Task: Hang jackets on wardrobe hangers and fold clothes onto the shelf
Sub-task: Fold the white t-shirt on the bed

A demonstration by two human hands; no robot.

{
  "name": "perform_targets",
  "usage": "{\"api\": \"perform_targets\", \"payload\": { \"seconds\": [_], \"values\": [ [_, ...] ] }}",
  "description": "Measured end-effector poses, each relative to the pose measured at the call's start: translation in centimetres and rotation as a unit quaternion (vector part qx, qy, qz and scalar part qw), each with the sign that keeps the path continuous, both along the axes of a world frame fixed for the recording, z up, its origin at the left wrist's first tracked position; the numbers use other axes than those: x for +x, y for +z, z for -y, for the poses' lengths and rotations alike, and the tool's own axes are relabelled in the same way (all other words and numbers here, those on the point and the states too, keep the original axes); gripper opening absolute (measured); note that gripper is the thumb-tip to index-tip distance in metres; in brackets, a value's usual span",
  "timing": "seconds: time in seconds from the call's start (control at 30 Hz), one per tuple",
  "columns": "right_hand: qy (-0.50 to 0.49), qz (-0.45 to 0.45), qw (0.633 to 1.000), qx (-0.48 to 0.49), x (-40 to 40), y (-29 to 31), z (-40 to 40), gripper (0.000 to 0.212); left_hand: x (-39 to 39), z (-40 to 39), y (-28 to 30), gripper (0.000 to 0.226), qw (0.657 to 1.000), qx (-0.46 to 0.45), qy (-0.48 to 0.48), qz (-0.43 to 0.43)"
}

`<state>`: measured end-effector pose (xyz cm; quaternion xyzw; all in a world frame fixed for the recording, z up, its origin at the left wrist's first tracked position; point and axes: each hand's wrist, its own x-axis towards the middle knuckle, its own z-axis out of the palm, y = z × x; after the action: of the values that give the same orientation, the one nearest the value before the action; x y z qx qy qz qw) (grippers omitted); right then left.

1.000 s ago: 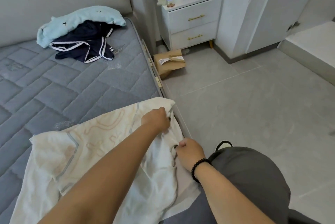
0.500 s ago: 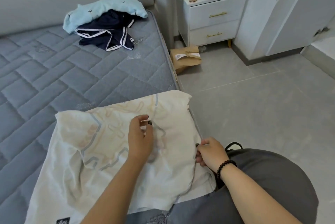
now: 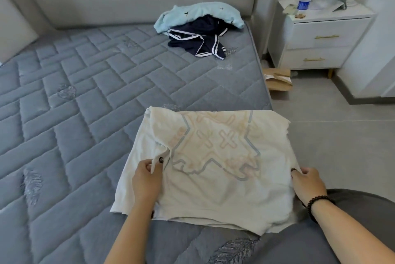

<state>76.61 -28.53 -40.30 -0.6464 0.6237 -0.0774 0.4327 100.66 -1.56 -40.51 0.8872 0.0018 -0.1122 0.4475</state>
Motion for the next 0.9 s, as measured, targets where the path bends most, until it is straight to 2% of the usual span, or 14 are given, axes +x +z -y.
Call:
{"api": "perform_targets", "payload": {
  "seconds": [0.07, 0.1, 0.23, 0.33, 0.4, 0.47, 0.53, 0.6, 0.7, 0.73, 0.77, 0.8, 0.9],
  "values": [
    [0.000, -0.005, 1.000, -0.006, 0.2, 0.3, -0.2, 0.017, 0.4, -0.5, 0.2, 0.045, 0.999, -0.053, 0.010, 0.004],
    [0.004, -0.006, 1.000, -0.011, 0.2, 0.4, -0.3, 0.020, 0.5, -0.7, 0.2, 0.042, 0.995, -0.090, 0.038, 0.000],
    [0.010, -0.025, 0.999, -0.021, 0.4, 0.3, -0.3, 0.027, 0.4, -2.6, -0.5, 0.015, 0.938, -0.271, 0.180, -0.120],
    [0.017, -0.037, 0.999, -0.025, 0.3, 0.0, -0.3, 0.025, 0.7, -4.5, -1.6, 0.016, 0.904, -0.327, 0.188, -0.201],
    [0.019, -0.044, 0.998, -0.029, 0.3, -0.3, -0.3, 0.026, 1.7, -4.7, -0.7, 0.022, 0.897, -0.344, 0.137, -0.241],
    [0.016, -0.052, 0.998, -0.026, 0.3, -0.5, -0.2, 0.027, 3.9, -3.6, 0.6, 0.036, 0.913, -0.298, 0.061, -0.271],
    [0.013, -0.060, 0.998, -0.022, 0.4, -0.8, -0.1, 0.022, 6.2, -2.5, 2.0, 0.047, 0.941, -0.196, -0.014, -0.277],
    [0.014, -0.063, 0.998, -0.019, 0.6, -0.9, 0.0, 0.020, 7.7, -1.9, 2.6, 0.037, 0.963, -0.114, -0.069, -0.233],
    [0.027, -0.054, 0.998, -0.019, 0.6, -1.1, 0.2, 0.022, 7.8, -2.1, 2.0, 0.027, 0.985, -0.081, -0.040, -0.149],
    [0.032, -0.049, 0.998, -0.021, 0.6, -1.2, 0.3, 0.023, 7.1, -2.5, 1.8, 0.023, 0.994, -0.029, -0.023, -0.105],
    [0.036, -0.047, 0.998, -0.021, 0.6, -1.2, 0.3, 0.023, 6.4, -2.7, 1.3, 0.024, 0.996, 0.061, -0.012, -0.059],
    [0.036, -0.047, 0.998, -0.021, 0.6, -1.3, 0.3, 0.022, 5.7, -2.8, 1.0, 0.025, 0.990, 0.138, -0.011, -0.019],
    [0.027, -0.056, 0.998, -0.011, 0.7, -1.7, 0.3, 0.019, 5.7, -1.2, 1.0, 0.030, 0.973, 0.224, -0.011, 0.047]
  ]
}}
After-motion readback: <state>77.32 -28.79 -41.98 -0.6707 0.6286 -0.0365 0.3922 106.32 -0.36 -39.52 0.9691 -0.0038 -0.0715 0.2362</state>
